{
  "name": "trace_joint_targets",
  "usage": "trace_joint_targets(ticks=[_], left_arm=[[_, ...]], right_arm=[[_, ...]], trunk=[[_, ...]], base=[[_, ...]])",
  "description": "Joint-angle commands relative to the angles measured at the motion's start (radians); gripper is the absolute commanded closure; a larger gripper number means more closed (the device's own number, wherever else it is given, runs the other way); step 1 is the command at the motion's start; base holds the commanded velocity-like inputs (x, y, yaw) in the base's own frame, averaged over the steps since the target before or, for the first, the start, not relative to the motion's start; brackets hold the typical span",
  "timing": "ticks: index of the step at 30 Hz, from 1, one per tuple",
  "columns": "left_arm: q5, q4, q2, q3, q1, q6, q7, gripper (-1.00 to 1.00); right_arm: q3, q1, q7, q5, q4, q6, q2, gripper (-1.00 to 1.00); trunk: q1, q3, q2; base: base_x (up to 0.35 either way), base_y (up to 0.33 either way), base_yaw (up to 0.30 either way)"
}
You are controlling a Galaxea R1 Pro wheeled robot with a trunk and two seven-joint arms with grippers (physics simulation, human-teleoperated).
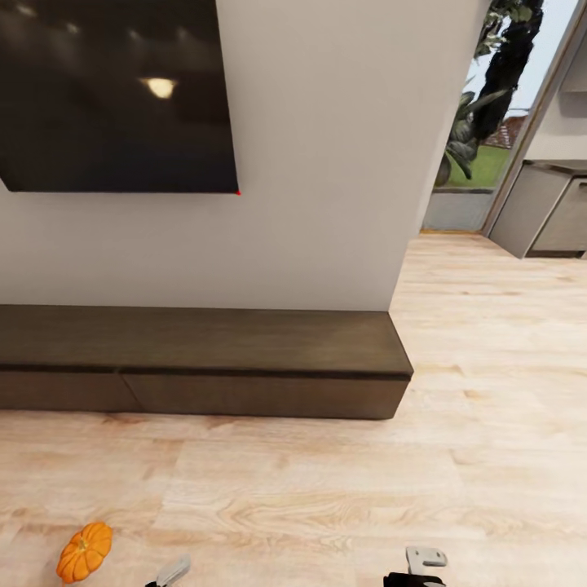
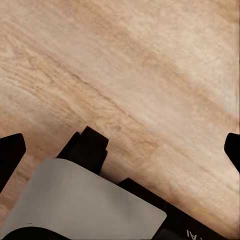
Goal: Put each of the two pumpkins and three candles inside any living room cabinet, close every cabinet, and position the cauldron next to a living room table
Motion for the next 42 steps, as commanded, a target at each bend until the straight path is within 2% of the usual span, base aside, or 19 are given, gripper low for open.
trace_joint_targets(ticks=[1, 12, 15, 16, 17, 18, 19, 21, 22, 24, 25, 27, 30, 31, 32, 34, 35, 38, 42], left_arm=[[-0.002, -0.002, 0.0, 0.003, 0.0, 0.005, 0.005, -1.0], [-0.002, -0.002, 0.001, 0.004, 0.0, 0.005, 0.005, -1.0], [-0.002, -0.019, 0.006, 0.002, 0.0, 0.008, 0.003, -1.0], [-0.002, -0.073, 0.008, 0.002, -0.002, 0.02, -0.018, -1.0], [-0.003, -0.135, 0.011, 0.001, -0.004, 0.047, -0.029, -1.0], [-0.003, -0.247, 0.018, 0.0, -0.008, 0.156, -0.036, -1.0], [0.0, -0.663, 0.043, 0.0, -0.014, 0.506, -0.043, -1.0], [0.003, -0.835, 0.039, 0.001, -0.029, 0.645, -0.051, -1.0], [0.003, -0.864, 0.037, 0.001, -0.034, 0.675, -0.054, -1.0], [0.005, -0.956, 0.02, 0.001, -0.061, 0.784, -0.083, -1.0], [0.005, -0.971, 0.016, 0.001, -0.07, 0.805, -0.095, -1.0], [0.008, -1.007, 0.007, 0.001, -0.11, 0.857, -0.157, -1.0], [0.029, -1.015, 0.008, 0.001, -0.172, 0.886, -0.282, -1.0], [0.034, -1.012, 0.009, 0.001, -0.181, 0.888, -0.303, -1.0], [0.049, -1.0, 0.012, 0.001, -0.206, 0.892, -0.367, -1.0], [0.072, -0.974, 0.02, 0.001, -0.235, 0.895, -0.461, -1.0], [0.077, -0.966, 0.023, 0.001, -0.242, 0.895, -0.487, -1.0], [0.105, -0.917, 0.04, 0.003, -0.271, 0.895, -0.642, -1.0], [0.117, -0.89, 0.075, 0.006, -0.284, 0.893, -0.807, -1.0]], right_arm=[[0.009, -0.001, -0.002, -0.01, 0.001, -0.004, 0.0, -1.0], [0.009, -0.001, -0.003, -0.012, 0.0, -0.002, 0.0, -1.0], [0.016, -0.001, -0.006, -0.004, -0.003, 0.006, -0.004, -1.0], [0.021, -0.002, -0.014, 0.015, -0.006, 0.011, -0.006, -1.0], [0.033, -0.007, -0.028, 0.045, -0.012, 0.016, -0.006, -1.0], [0.061, -0.013, -0.077, 0.121, -0.032, 0.038, -0.004, -1.0], [0.089, -0.019, -0.267, 0.321, -0.16, 0.177, 0.017, -1.0], [0.094, -0.02, -0.322, 0.398, -0.212, 0.22, 0.027, -1.0], [0.097, -0.021, -0.329, 0.417, -0.221, 0.226, 0.029, -1.0], [0.117, -0.021, -0.343, 0.51, -0.247, 0.239, 0.041, -1.0], [0.124, -0.021, -0.345, 0.536, -0.251, 0.241, 0.044, -1.0], [0.146, -0.021, -0.352, 0.637, -0.26, 0.247, 0.06, -1.0], [0.162, -0.021, -0.37, 0.774, -0.261, 0.258, 0.096, -1.0], [0.164, -0.021, -0.375, 0.798, -0.26, 0.262, 0.102, -1.0], [0.171, -0.021, -0.389, 0.878, -0.258, 0.275, 0.117, -1.0], [0.19, -0.02, -0.404, 0.991, -0.256, 0.286, 0.134, -1.0], [0.194, -0.019, -0.407, 1.017, -0.256, 0.288, 0.137, -1.0], [0.207, -0.012, -0.412, 1.121, -0.255, 0.292, 0.156, -1.0], [0.222, -0.001, -0.413, 1.157, -0.245, 0.293, 0.167, -1.0]], trunk=[[0.001, -0.001, 0.0], [0.001, -0.001, 0.0], [0.001, -0.001, 0.0], [0.001, -0.001, 0.0], [0.001, -0.001, 0.0], [0.001, -0.001, 0.0], [0.001, -0.001, 0.0], [0.001, -0.001, 0.0], [0.001, -0.001, 0.0], [0.001, -0.001, 0.0], [0.001, -0.001, 0.0], [0.001, -0.001, 0.0], [0.001, -0.001, 0.0], [0.001, -0.001, 0.0], [0.001, -0.001, 0.0], [0.001, -0.001, 0.0], [0.001, -0.001, 0.0], [0.001, -0.001, 0.0], [0.001, -0.001, 0.0]], base=[[0.339, -0.026, 0.0], [0.339, -0.004, 0.0], [0.042, 0.0, 0.0], [0.009, 0.0, 0.0], [0.005, 0.0, 0.0], [0.002, 0.0, 0.0], [0.0, 0.0, 0.0], [0.0, 0.0, 0.0], [0.0, 0.0, 0.0], [0.0, 0.0, 0.0], [0.0, 0.0, 0.0], [0.0, 0.0, 0.0], [0.0, 0.0, 0.0], [0.0, 0.0, 0.0], [0.0, 0.0, 0.0], [0.0, 0.0, 0.0], [0.0, 0.0, 0.0], [0.0, 0.0, 0.0], [0.0, 0.0, 0.0]])
